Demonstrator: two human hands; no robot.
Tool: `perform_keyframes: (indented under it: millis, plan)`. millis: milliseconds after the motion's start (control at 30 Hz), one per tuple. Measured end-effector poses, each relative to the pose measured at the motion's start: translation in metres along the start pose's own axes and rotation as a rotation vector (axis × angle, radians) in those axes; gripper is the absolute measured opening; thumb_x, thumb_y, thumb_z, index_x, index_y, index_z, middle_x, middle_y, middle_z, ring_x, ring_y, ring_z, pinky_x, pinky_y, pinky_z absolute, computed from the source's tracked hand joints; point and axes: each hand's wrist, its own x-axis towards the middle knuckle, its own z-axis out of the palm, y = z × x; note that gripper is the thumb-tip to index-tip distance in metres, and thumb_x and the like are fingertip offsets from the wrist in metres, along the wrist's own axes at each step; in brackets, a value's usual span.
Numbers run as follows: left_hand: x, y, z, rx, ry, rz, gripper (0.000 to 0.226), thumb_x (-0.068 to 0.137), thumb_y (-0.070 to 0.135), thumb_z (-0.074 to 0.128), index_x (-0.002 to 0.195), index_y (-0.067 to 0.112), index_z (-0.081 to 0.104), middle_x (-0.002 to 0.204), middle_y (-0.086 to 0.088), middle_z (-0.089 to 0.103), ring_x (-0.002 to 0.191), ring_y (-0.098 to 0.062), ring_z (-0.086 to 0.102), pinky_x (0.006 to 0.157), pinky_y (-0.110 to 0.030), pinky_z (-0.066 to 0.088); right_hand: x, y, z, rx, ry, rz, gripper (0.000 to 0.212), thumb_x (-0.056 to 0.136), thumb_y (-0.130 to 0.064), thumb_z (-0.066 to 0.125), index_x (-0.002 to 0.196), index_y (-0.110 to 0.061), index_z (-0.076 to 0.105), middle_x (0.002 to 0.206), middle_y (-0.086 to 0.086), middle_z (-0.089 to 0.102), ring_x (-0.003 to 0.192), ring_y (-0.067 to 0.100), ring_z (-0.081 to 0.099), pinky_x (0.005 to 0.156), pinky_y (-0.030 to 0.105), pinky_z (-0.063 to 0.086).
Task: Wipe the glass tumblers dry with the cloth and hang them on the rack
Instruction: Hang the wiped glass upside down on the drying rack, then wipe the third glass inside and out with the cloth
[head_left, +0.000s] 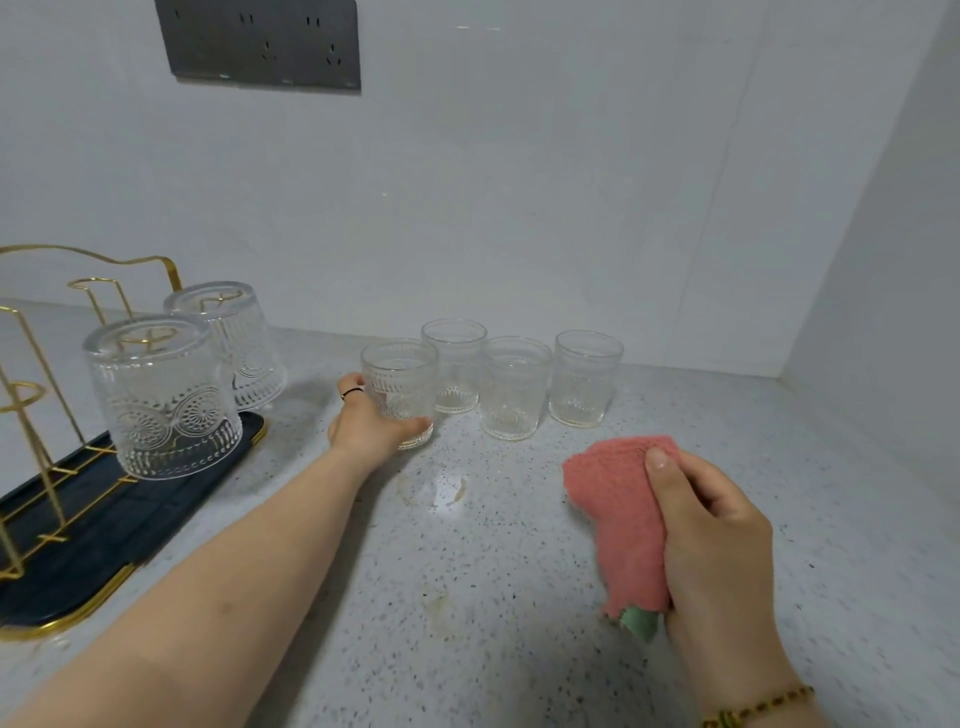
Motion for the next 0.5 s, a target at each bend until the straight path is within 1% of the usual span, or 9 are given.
perform_keyframes:
  millis: [67, 100, 167, 233, 300, 367, 433, 467, 500]
  plan:
    - [-0.004, 0.001, -0.002, -0.038, 0.001, 0.001, 0.085, 0.071, 0.014, 0.077, 0.133, 0.005, 0.02, 0.116, -0.008, 0.047, 0.113, -0.028, 0.048, 0.095, -0.029, 0.035, -0.001, 0.0, 0.0, 0.004, 0.006, 0.006, 0.016, 0.082, -0.02, 0.061, 0.071, -0.031, 0.064, 0.086, -0.004, 0.066, 0.086, 0.025, 0.064, 0.074, 0.047, 0.054]
    - [-0.007, 0.003, -0.004, -0.08, -0.001, -0.006, 0.086, 0.072, 0.013, 0.075, 0.136, 0.005, 0.018, 0.119, -0.007, 0.044, 0.113, -0.026, 0.046, 0.094, -0.028, 0.033, -0.001, -0.001, 0.0, 0.003, 0.01, 0.006, 0.016, 0.082, -0.021, 0.06, 0.071, -0.031, 0.064, 0.086, -0.004, 0.065, 0.086, 0.025, 0.064, 0.074, 0.048, 0.054]
    - [-0.008, 0.007, -0.014, -0.166, 0.007, -0.042, 0.09, 0.074, 0.017, 0.074, 0.14, 0.007, 0.013, 0.136, -0.013, 0.039, 0.123, -0.029, 0.041, 0.101, -0.033, 0.033, -0.002, -0.002, 0.0, 0.005, 0.015, 0.004, 0.014, 0.082, -0.021, 0.06, 0.072, -0.031, 0.064, 0.088, -0.005, 0.065, 0.088, 0.023, 0.063, 0.077, 0.047, 0.054]
    - [-0.013, 0.015, -0.027, -0.218, 0.011, -0.071, 0.088, 0.076, 0.022, 0.072, 0.141, 0.009, 0.014, 0.145, -0.016, 0.03, 0.13, -0.031, 0.035, 0.104, -0.037, 0.031, -0.003, -0.003, 0.001, 0.012, 0.023, 0.006, 0.012, 0.083, -0.022, 0.06, 0.075, -0.03, 0.064, 0.091, -0.003, 0.065, 0.09, 0.022, 0.063, 0.079, 0.046, 0.053]
    - [-0.02, 0.026, -0.039, -0.278, -0.007, -0.063, 0.083, 0.078, 0.024, 0.07, 0.141, 0.011, 0.017, 0.148, -0.014, 0.027, 0.132, -0.03, 0.033, 0.105, -0.038, 0.029, -0.004, -0.005, 0.001, 0.028, 0.039, 0.011, 0.011, 0.083, -0.021, 0.06, 0.076, -0.028, 0.065, 0.092, -0.001, 0.066, 0.091, 0.023, 0.063, 0.081, 0.047, 0.053]
    - [-0.034, 0.036, -0.049, -0.372, -0.056, -0.057, 0.077, 0.081, 0.023, 0.066, 0.141, 0.01, 0.02, 0.142, -0.009, 0.035, 0.124, -0.024, 0.039, 0.106, -0.04, 0.033, -0.006, -0.007, 0.002, 0.062, 0.048, 0.032, 0.008, 0.082, -0.022, 0.061, 0.08, -0.026, 0.067, 0.092, 0.0, 0.067, 0.09, 0.025, 0.064, 0.079, 0.049, 0.053]
    - [-0.057, 0.046, -0.055, -0.498, -0.158, -0.074, 0.068, 0.08, 0.02, 0.065, 0.135, 0.005, 0.028, 0.129, -0.004, 0.045, 0.113, -0.02, 0.043, 0.096, -0.04, 0.045, -0.007, -0.009, 0.002, 0.116, 0.044, 0.067, 0.008, 0.082, -0.021, 0.061, 0.086, -0.022, 0.067, 0.089, 0.001, 0.068, 0.083, 0.023, 0.066, 0.069, 0.042, 0.057]
    - [-0.07, 0.049, -0.056, -0.572, -0.224, -0.093, 0.067, 0.075, 0.021, 0.067, 0.13, 0.002, 0.033, 0.13, -0.006, 0.046, 0.115, -0.022, 0.045, 0.087, -0.037, 0.052, -0.009, -0.01, 0.002, 0.141, 0.04, 0.082, 0.008, 0.082, -0.021, 0.06, 0.087, -0.021, 0.067, 0.088, 0.001, 0.068, 0.079, 0.021, 0.066, 0.064, 0.038, 0.057]
    - [-0.082, 0.052, -0.057, -0.648, -0.29, -0.115, 0.069, 0.069, 0.024, 0.068, 0.127, 0.001, 0.038, 0.129, -0.007, 0.049, 0.116, -0.027, 0.049, 0.076, -0.033, 0.057, -0.01, -0.01, 0.002, 0.166, 0.032, 0.098, 0.008, 0.083, -0.021, 0.06, 0.088, -0.021, 0.067, 0.089, 0.003, 0.068, 0.077, 0.021, 0.066, 0.063, 0.039, 0.058]
